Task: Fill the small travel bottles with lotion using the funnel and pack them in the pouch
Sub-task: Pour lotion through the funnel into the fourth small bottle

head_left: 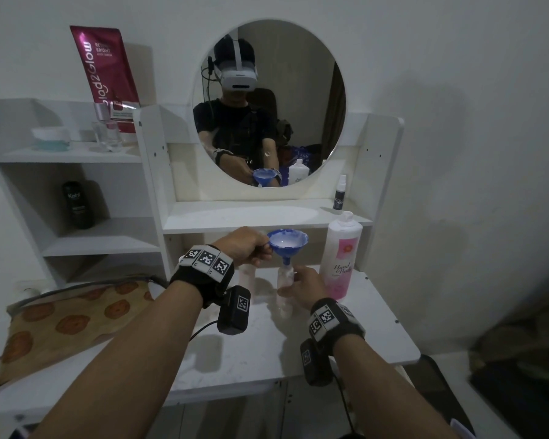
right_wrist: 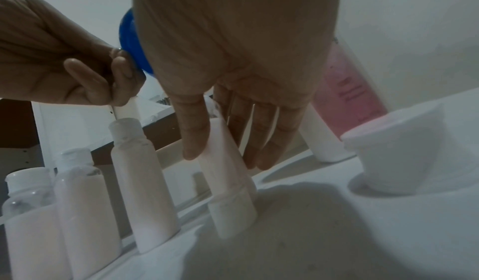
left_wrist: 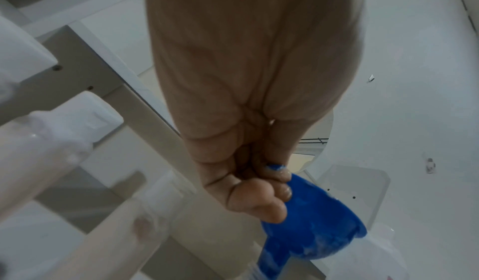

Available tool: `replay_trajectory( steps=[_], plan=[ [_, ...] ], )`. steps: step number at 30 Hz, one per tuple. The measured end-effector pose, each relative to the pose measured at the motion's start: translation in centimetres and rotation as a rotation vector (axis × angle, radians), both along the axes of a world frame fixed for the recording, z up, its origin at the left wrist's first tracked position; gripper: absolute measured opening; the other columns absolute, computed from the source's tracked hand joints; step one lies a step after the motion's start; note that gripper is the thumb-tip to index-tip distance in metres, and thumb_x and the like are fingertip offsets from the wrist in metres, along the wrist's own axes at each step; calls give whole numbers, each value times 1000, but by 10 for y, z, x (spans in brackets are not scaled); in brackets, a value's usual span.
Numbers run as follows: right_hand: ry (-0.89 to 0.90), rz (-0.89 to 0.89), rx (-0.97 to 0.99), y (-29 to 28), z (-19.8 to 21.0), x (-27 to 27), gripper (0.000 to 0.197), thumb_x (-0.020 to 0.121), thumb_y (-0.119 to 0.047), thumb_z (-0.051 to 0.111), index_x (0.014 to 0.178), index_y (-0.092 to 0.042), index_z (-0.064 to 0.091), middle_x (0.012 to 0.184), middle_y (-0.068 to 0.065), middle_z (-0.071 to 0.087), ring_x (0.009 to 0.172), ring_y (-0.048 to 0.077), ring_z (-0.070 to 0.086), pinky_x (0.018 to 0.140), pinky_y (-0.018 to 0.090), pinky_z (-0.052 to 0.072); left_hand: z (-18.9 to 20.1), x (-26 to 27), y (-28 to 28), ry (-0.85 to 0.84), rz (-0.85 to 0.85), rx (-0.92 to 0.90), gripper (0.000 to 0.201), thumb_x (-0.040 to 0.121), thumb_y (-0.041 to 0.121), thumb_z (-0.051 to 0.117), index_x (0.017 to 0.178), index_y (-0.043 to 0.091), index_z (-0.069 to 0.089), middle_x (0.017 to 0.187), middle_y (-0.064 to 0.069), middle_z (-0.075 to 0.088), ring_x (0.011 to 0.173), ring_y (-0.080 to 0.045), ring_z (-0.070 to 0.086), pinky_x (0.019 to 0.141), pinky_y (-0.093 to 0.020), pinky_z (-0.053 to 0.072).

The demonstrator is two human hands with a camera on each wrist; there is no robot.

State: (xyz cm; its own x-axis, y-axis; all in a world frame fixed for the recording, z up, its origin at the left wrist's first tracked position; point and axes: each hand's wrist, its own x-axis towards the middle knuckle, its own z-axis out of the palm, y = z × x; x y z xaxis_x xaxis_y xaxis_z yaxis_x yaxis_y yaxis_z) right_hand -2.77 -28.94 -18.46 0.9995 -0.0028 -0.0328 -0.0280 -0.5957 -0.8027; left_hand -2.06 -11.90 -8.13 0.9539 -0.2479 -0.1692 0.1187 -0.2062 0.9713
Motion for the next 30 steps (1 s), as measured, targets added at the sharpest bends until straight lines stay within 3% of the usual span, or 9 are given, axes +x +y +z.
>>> replay_trajectory(
  steps=[7, 12, 30],
  plan=[
    [12, -8, 0, -1, 2, -1, 51, 77, -17, 81, 123, -13, 61, 115, 3, 69, 99, 19, 63, 80, 27, 44, 1, 0, 2, -1, 18, -8, 23, 96, 1, 38, 89, 0, 59, 69, -7, 57, 67, -17, 59, 45, -19, 41],
    [5, -18, -17, 1, -1, 0, 56, 74, -21, 82, 125, -15, 61, 116, 3, 69, 104, 22, 65, 87, 33, 50, 2, -2, 0, 13, -1, 7, 24, 97, 0, 35, 87, 2, 56, 69, -7, 55, 65, -16, 57, 45, -18, 40],
    [-15, 2, 3, 0, -1, -3, 54, 75, -17, 80, 125, -18, 62, 115, 2, 71, 103, 20, 65, 88, 30, 49, -6, 1, -1, 17, -20, 31, 23, 99, 2, 37, 85, 1, 56, 68, -8, 57, 64, -17, 59, 42, -18, 41]
  ],
)
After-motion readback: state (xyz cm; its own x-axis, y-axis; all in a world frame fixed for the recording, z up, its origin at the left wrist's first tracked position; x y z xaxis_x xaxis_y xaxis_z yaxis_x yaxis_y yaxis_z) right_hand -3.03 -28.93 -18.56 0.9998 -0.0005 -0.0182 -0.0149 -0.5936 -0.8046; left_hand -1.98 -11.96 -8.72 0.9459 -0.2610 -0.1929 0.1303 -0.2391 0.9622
